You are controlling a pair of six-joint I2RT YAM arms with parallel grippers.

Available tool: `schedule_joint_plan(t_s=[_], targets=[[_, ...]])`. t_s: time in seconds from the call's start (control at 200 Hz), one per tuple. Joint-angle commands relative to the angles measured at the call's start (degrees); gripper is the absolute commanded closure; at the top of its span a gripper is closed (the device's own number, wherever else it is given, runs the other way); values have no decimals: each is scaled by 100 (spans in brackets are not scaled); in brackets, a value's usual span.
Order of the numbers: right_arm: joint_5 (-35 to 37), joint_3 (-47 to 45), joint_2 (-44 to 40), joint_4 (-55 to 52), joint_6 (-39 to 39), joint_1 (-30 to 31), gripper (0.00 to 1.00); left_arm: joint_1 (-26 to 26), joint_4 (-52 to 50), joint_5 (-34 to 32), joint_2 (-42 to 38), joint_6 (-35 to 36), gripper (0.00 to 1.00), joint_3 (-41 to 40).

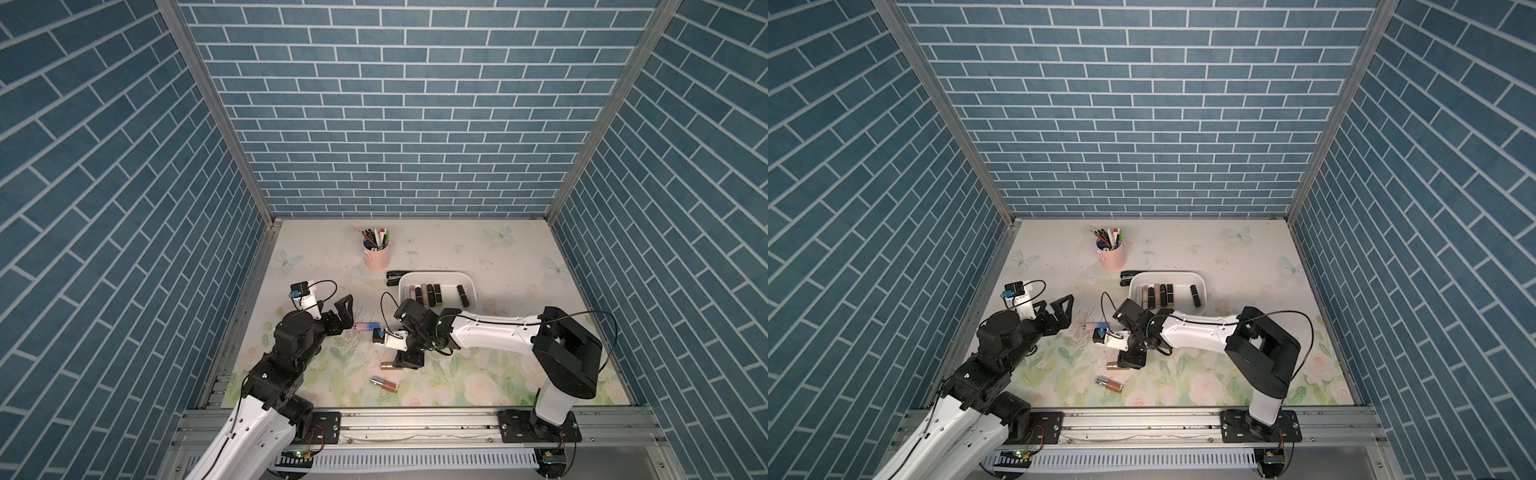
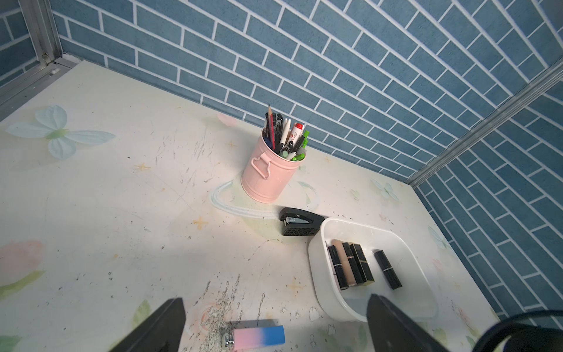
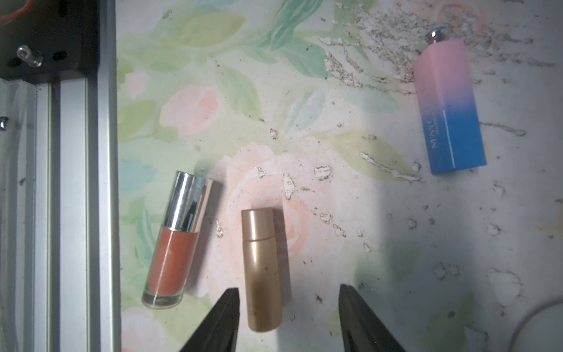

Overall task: Put the lipstick into the storage box
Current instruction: Pick up the lipstick at the center of the board.

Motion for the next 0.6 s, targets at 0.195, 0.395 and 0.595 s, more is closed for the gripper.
schedule_joint_plan(t_s=[0.195,0.395,0.595], targets=[[-14,181,215,-123,-155,173,43,-16,-32,-64,14,10,0,-40],[145,200,413,-39,-124,223,43,-15,-59,-85,-3,9,0,-23],[368,209,570,28,-112,233,45,-12,-69,-141,-2,19,0,-33]])
